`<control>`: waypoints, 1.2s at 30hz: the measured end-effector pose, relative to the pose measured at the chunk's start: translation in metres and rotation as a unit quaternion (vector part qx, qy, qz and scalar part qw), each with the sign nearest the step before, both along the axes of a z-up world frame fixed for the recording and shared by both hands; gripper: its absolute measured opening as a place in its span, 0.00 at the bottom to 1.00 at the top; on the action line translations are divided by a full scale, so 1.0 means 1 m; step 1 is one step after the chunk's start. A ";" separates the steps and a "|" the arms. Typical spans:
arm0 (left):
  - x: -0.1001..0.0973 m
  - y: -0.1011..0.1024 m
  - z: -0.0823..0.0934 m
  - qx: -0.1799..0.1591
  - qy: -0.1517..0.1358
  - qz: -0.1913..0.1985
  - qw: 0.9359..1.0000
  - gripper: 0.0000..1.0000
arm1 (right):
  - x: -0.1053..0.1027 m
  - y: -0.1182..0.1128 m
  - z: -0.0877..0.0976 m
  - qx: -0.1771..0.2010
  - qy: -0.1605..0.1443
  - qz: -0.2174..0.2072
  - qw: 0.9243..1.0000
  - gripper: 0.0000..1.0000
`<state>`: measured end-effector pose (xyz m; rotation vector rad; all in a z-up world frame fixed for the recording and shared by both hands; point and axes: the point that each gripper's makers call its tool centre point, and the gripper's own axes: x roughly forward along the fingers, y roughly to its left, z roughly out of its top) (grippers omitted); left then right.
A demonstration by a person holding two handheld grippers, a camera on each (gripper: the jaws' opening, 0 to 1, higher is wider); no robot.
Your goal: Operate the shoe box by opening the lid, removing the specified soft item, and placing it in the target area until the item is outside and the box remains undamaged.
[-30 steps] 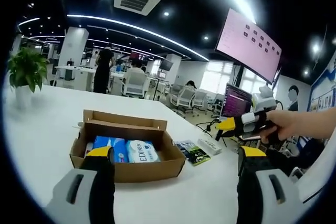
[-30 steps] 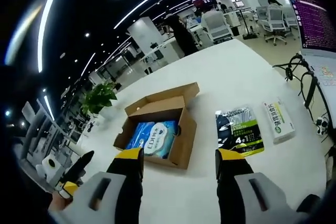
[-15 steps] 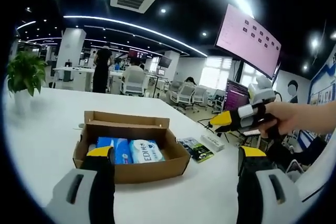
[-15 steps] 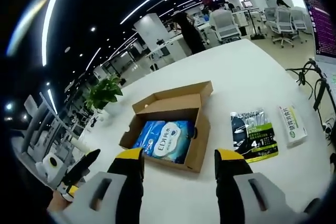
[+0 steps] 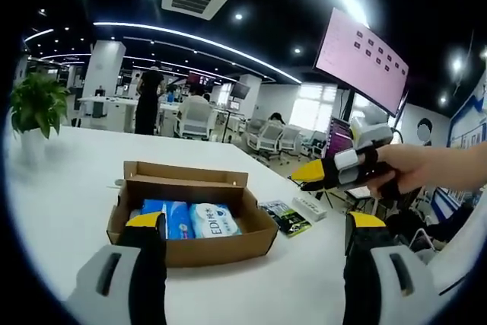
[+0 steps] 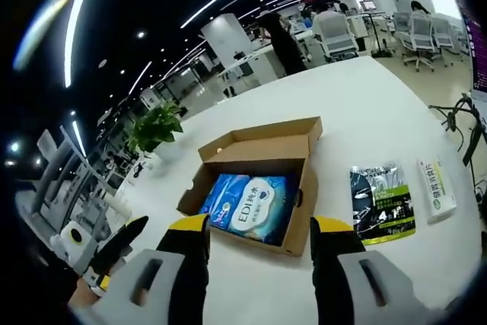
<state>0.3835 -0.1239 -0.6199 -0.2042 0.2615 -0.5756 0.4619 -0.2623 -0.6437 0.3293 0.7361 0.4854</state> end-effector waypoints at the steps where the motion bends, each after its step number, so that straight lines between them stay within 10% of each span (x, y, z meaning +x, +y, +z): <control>1: -0.001 0.000 -0.001 0.002 0.001 -0.001 1.000 0.99 | 0.001 0.001 -0.001 0.000 0.001 0.000 1.000 0.52; 36: 0.010 0.016 -0.004 0.010 0.002 0.004 1.000 0.99 | 0.032 0.035 -0.019 -0.017 0.057 0.010 0.998 0.51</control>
